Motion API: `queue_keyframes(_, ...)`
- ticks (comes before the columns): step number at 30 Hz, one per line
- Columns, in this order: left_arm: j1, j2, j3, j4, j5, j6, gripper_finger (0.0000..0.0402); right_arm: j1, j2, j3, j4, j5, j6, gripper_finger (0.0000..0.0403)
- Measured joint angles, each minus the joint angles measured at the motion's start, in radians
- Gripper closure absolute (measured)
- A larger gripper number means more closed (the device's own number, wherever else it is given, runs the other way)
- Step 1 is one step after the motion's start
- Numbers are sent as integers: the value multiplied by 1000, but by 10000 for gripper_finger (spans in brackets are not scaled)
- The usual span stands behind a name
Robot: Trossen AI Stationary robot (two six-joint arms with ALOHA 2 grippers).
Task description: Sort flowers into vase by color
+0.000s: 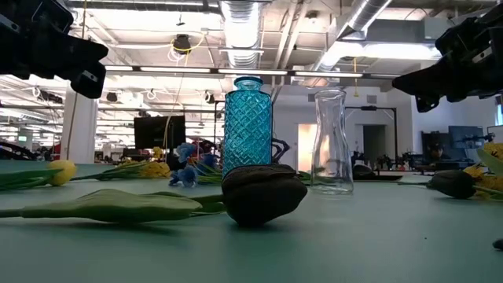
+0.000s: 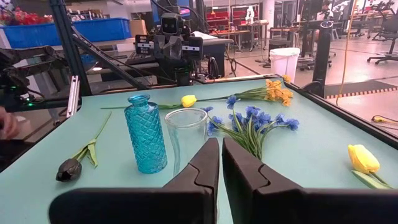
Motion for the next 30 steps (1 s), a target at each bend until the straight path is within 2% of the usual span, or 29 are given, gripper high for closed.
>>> queue_keyframes(22, 0, 0, 0, 0, 0, 2, 401, 0, 0, 0, 0, 0, 0, 353)
queue_keyframes(30, 0, -1, 21, 52, -127, 224, 401, 0, 0, 0, 0, 0, 0, 353)
